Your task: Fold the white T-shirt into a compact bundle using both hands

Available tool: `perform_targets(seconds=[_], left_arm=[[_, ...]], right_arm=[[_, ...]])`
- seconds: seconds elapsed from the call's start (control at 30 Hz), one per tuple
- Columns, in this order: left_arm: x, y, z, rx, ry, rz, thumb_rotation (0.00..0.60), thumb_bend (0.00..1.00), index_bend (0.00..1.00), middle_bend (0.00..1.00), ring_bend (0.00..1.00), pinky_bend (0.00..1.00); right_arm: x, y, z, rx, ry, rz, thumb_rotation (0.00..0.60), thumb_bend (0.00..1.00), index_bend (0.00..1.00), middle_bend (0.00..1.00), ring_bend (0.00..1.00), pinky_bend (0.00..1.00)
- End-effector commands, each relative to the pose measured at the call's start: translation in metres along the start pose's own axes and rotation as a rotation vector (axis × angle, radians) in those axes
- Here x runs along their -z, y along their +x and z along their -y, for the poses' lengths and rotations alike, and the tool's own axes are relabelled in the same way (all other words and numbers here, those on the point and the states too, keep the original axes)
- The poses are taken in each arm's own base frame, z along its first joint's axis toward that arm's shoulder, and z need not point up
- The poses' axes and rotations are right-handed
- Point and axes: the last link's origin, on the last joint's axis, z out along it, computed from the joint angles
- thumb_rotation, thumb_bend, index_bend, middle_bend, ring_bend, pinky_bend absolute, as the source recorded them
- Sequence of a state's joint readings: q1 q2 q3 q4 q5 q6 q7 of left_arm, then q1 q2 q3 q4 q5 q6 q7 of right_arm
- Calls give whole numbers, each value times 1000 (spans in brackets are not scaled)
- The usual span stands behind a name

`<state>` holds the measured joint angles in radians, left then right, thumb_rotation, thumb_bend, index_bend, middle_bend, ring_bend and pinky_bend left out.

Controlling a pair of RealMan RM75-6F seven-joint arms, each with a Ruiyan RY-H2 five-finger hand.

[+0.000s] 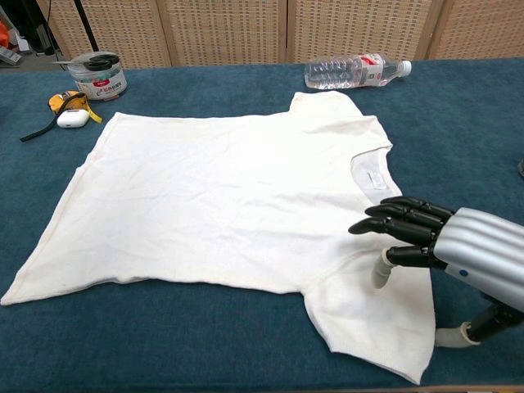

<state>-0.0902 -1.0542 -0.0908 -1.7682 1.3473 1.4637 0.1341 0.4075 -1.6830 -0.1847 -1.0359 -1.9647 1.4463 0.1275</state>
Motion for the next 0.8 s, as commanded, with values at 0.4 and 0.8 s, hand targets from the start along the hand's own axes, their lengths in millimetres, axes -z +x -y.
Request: perform_targets(seconds=[0.4, 0.8], left_arm=[[0, 0, 0, 1, 2, 2, 600, 0, 0, 0, 0, 0], [0, 0, 1, 3, 3, 5, 600, 0, 0, 0, 0, 0]], right_arm=[[-11, -3, 2, -12, -14, 1, 600, 774, 436, 131, 0, 0], [-11, -3, 4, -27, -15, -8, 600, 980, 547, 138, 0, 0]])
